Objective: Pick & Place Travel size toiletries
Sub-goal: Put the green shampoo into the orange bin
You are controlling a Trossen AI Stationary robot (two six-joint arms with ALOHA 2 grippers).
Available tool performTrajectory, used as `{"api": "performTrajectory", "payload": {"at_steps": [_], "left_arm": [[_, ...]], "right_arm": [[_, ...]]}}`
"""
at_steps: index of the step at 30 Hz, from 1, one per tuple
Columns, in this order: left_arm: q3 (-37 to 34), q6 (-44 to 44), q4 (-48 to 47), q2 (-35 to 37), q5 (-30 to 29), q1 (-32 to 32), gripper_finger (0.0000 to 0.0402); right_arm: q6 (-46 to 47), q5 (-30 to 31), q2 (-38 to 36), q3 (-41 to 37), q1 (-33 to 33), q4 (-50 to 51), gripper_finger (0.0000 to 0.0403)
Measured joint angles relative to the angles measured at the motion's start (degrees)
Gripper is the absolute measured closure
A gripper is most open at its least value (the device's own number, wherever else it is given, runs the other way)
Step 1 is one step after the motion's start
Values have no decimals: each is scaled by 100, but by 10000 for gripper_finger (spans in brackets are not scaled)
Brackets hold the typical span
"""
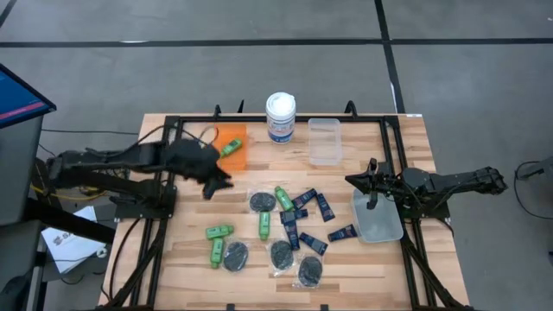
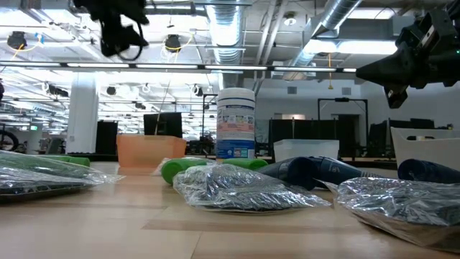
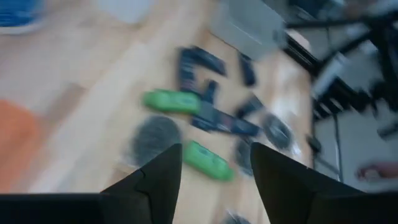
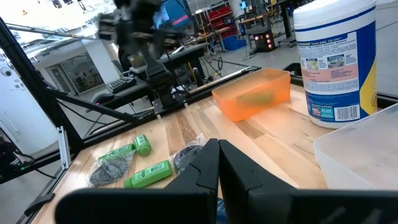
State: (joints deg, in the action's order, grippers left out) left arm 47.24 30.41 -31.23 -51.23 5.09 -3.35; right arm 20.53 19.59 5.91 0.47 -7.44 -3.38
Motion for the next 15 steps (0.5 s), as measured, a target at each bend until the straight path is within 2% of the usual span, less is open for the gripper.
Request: {"api": "performTrajectory", "payload": {"at_steps": [4, 8, 11, 15], "left_arm": [[0, 22, 5, -155, -660, 1214, 217], [0, -145, 12, -725, -1018, 2075, 217], [0, -194, 13, -1285, -1088, 2408, 217], [-4, -149, 18, -2015, -990, 2506, 204]], "right_arm": [[2, 0, 0, 0, -2, 1, 403], [1, 0, 0, 0, 0, 1, 403], [2, 0, 0, 1, -2, 0, 403], [2, 0, 0, 0, 0, 0, 403]]}}
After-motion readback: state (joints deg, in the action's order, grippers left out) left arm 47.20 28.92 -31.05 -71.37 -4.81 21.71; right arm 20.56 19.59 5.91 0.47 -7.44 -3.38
